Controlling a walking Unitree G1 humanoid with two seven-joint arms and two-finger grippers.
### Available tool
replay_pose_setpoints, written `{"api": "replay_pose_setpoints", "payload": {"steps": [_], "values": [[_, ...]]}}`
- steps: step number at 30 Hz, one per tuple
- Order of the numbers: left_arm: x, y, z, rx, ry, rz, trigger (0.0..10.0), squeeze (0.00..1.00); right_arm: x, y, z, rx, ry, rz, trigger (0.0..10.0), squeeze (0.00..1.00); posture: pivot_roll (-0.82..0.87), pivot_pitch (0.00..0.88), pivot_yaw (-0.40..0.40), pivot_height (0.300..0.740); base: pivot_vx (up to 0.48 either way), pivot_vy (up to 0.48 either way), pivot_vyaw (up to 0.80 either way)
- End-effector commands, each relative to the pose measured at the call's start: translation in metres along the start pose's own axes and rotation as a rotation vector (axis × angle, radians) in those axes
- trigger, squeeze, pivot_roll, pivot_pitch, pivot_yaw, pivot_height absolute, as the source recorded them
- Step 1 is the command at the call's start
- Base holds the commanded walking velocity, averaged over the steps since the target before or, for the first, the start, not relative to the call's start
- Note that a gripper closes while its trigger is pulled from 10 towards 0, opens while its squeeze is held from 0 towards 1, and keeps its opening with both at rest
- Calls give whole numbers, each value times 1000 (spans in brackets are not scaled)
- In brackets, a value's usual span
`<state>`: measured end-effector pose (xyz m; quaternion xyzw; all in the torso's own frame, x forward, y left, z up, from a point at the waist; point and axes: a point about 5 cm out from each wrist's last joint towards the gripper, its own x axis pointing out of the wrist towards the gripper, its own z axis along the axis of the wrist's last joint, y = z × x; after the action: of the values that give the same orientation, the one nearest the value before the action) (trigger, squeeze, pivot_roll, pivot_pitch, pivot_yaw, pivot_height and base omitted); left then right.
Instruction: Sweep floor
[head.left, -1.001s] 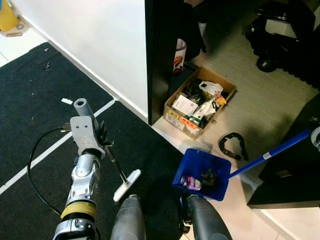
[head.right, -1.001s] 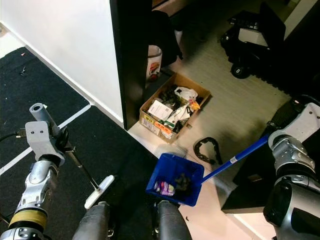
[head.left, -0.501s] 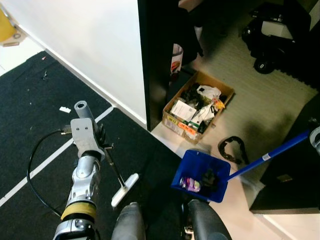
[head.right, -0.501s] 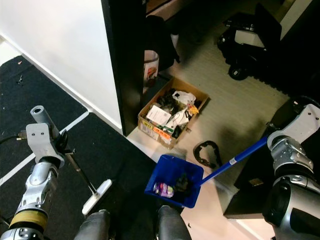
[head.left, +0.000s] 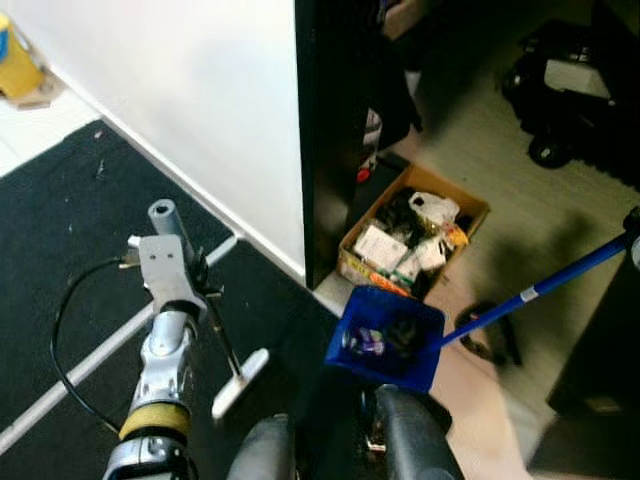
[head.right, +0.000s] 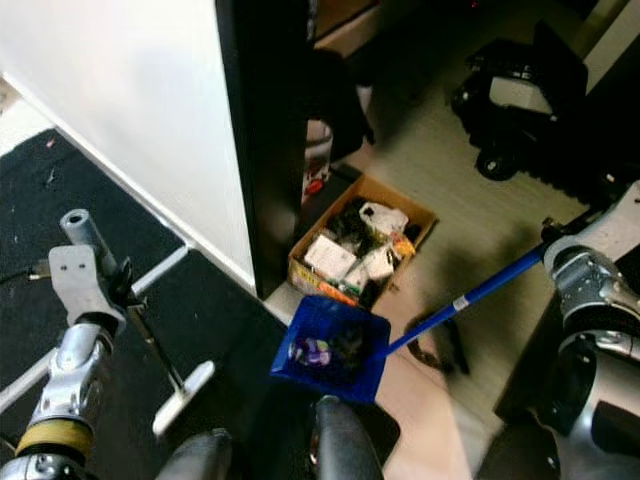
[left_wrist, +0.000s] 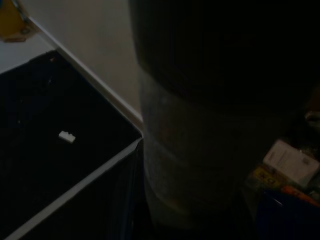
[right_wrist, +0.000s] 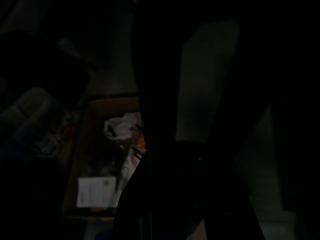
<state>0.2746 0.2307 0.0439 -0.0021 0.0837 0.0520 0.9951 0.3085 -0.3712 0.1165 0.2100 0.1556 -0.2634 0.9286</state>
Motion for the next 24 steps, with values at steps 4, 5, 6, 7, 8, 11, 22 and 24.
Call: {"api": "replay_pose_setpoints", "payload": {"steps": [4,5,6,7,8,11,22,24], "values": [[-3,-2,-1,-24,-7,-4,10000,0,-1,0,9,16,-28,7,10000,0,34,83,-50,740,0,0,0],[-3,-2,-1,-24,-7,-4,10000,0,-1,0,9,16,-28,7,10000,0,34,83,-50,740,0,0,0],[-3,-2,-1,-21,-6,-9,10000,0,-1,0,7,17,-22,7,10000,0,34,84,-49,740,0,0,0],[-3,-2,-1,-21,-6,-9,10000,0,-1,0,7,17,-22,7,10000,0,34,84,-49,740,0,0,0],[-2,-3,-1,-21,-6,-12,10000,0,-1,-1,6,18,-15,8,10000,0,35,86,-49,740,0,0,0],[-2,-4,-2,-23,-3,-21,10000,0,-1,-2,4,20,-3,10,10000,0,34,87,-48,740,0,0,0],[-4,-5,-3,-19,-4,-30,10000,0,-2,2,9,64,19,95,10000,0,33,95,-48,740,0,0,0],[-5,-5,-3,-18,0,-35,10000,0,-3,0,11,101,26,117,10000,0,32,98,-46,740,0,0,0]]}}
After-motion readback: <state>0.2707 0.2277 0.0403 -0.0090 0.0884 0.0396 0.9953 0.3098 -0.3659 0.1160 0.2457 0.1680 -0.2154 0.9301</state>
